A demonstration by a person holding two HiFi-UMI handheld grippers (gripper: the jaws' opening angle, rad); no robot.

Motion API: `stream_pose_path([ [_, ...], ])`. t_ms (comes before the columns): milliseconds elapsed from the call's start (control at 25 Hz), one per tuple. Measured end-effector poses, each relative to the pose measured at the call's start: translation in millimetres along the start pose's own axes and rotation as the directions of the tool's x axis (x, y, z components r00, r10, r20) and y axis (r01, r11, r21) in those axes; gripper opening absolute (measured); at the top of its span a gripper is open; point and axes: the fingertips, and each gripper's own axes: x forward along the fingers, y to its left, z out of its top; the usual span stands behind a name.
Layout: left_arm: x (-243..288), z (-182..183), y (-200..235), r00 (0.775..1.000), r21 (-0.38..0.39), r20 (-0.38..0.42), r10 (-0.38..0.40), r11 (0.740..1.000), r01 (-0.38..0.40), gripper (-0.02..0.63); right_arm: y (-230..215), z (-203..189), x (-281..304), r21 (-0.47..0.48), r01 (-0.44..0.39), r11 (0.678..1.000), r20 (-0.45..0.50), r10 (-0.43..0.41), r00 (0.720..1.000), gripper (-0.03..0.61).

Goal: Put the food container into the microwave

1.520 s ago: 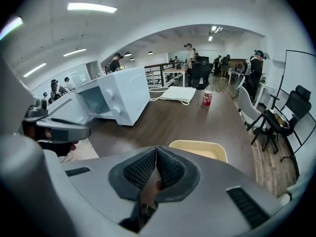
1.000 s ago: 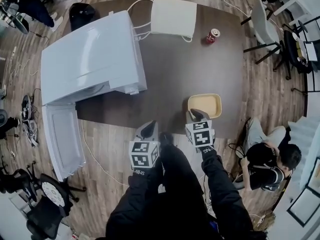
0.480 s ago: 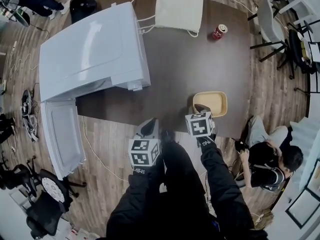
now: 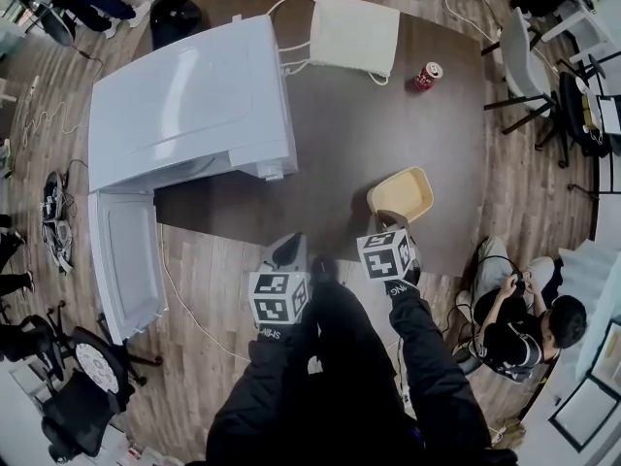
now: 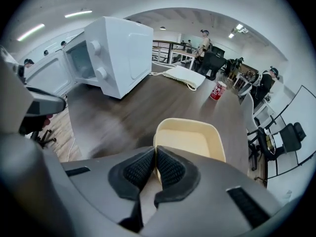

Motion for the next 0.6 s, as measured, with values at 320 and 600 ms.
stream_pose_path([
  [320, -25.1, 4.0, 5.3, 0.999, -0.029, 0.039, 0.030, 0.999, -0.029, 0.034, 27.4, 22.9, -41.6, -0.146, 0.011, 0.989, 0.079, 0.001, 0.997, 0.031],
  [600, -55.0, 4.7, 19.0, 0.993, -0.074, 0.081, 0.082, 0.994, -0.076, 0.034, 62.8, 41.1, -78.3, -0.270, -0.010, 0.963, 0.143, 0.050, 0.988, 0.031],
])
